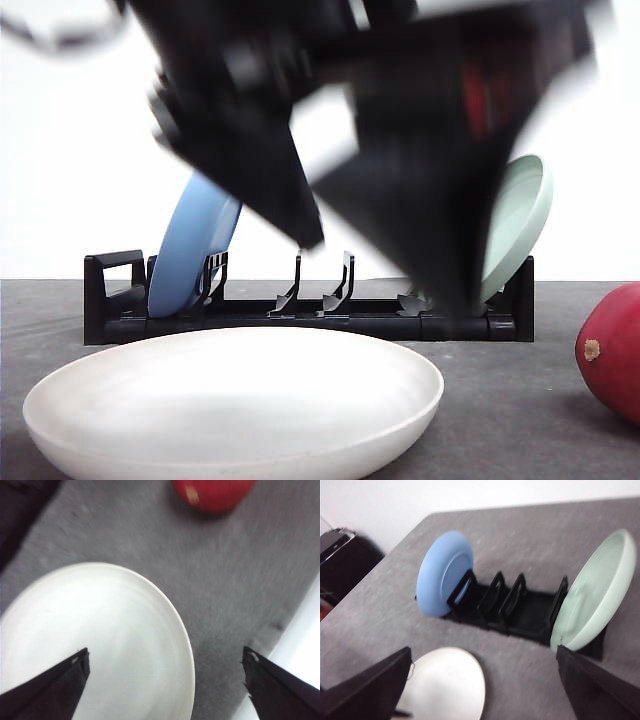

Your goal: Place pomegranate in white plate

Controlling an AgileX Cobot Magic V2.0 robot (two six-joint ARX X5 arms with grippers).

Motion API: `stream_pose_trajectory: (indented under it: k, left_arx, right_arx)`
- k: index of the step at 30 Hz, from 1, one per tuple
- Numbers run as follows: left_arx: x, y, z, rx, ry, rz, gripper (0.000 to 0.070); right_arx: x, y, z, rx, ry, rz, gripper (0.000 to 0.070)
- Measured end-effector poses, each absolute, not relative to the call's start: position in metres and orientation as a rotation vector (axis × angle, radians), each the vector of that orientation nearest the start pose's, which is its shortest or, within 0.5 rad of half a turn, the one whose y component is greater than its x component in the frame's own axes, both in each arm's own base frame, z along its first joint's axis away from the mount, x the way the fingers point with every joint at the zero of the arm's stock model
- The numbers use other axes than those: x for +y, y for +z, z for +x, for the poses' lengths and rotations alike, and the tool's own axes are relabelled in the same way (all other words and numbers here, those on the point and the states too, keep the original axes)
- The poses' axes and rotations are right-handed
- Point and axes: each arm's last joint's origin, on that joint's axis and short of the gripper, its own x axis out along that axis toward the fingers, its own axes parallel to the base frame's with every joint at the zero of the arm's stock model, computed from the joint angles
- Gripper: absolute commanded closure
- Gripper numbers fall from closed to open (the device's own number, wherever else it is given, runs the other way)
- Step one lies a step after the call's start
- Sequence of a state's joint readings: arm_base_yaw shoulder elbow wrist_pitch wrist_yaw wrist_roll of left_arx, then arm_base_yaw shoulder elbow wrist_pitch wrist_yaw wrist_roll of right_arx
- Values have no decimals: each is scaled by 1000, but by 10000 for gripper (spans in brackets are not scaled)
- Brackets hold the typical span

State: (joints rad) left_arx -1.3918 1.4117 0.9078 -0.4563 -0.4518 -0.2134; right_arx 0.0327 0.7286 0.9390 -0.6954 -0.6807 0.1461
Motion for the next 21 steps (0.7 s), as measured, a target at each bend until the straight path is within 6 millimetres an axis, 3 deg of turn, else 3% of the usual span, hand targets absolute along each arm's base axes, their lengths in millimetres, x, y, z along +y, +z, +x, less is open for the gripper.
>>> stream_pose_trajectory:
  k: [5,11,15,21]
  left_arx:
    - [-239,261,55,654,-810,446,107]
    - [-188,312,43,572,-945,221,107]
    - [-157,330,37,528,-1001,145,107]
    - [-115,340,29,508,-1021,95,107]
  right_arx:
    - [28,333,129,693,676,343,108]
    - [35,307,136,1012,585,350,106]
    - [42,294,144,1140,523,271,51]
    - [57,275,164,1267,447,142,0]
